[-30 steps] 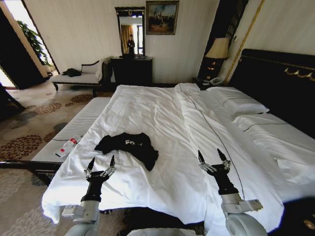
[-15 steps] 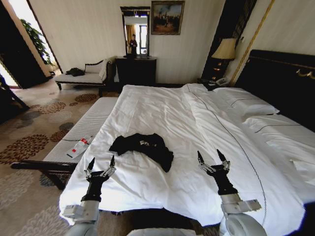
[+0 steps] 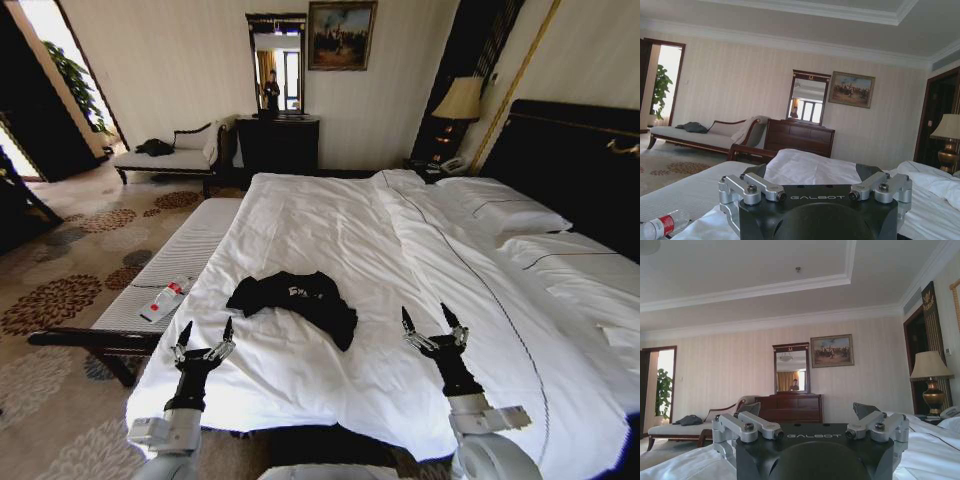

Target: Fold the clothes on the bed.

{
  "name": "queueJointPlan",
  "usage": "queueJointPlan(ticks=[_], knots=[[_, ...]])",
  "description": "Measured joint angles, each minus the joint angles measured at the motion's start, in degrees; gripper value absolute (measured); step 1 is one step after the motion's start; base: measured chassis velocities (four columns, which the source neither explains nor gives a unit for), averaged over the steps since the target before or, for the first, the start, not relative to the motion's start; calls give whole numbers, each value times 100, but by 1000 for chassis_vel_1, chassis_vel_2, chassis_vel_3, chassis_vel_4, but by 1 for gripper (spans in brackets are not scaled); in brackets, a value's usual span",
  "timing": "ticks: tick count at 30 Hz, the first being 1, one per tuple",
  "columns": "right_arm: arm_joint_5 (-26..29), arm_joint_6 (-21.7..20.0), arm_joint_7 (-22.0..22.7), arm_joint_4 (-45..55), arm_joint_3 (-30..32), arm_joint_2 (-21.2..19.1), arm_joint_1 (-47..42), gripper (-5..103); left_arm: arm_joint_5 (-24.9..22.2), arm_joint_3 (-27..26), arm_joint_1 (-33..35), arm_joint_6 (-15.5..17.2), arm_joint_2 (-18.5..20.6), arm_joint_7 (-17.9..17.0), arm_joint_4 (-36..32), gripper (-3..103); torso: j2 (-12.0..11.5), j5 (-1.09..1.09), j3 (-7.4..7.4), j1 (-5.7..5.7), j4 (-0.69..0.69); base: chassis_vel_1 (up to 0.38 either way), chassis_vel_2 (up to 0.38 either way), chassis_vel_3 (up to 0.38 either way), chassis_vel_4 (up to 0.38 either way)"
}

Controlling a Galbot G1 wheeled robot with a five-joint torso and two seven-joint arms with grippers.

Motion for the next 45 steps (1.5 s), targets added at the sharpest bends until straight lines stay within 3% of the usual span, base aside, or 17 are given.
queueJointPlan(ticks=[45], knots=[[-48,307,-43,-197,-250,22,161,100,141,-146,59,1,-80,-42,-57,100,0,0,0,0,0,-8,36,6,-38]])
